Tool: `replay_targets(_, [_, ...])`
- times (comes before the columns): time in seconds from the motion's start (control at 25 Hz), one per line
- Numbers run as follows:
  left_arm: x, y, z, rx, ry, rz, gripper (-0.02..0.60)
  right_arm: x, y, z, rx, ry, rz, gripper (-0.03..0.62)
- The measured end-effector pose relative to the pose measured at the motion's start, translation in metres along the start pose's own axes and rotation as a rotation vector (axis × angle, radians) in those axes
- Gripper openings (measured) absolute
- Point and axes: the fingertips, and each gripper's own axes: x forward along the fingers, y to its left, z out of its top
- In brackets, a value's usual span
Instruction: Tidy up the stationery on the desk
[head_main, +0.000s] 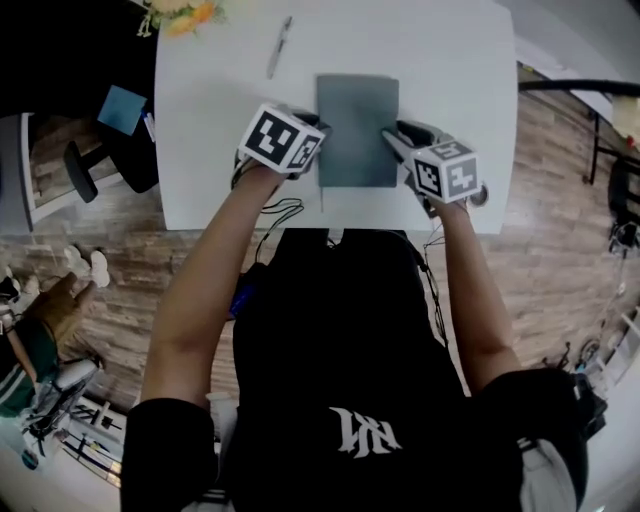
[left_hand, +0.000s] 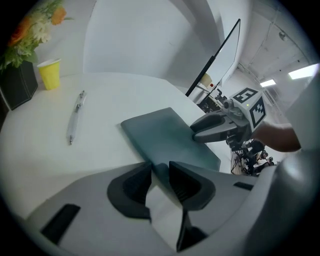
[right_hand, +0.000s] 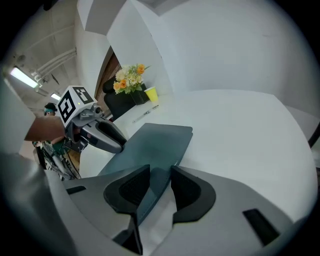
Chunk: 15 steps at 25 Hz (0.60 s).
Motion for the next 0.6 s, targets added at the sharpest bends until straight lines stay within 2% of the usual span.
replay_targets(0.6, [-0.028, -0.005, -0.062, 0.083, 0.064, -0.053, 0.112, 0.004, 0.063, -0.030, -0.015, 0.038, -0.003, 0.153])
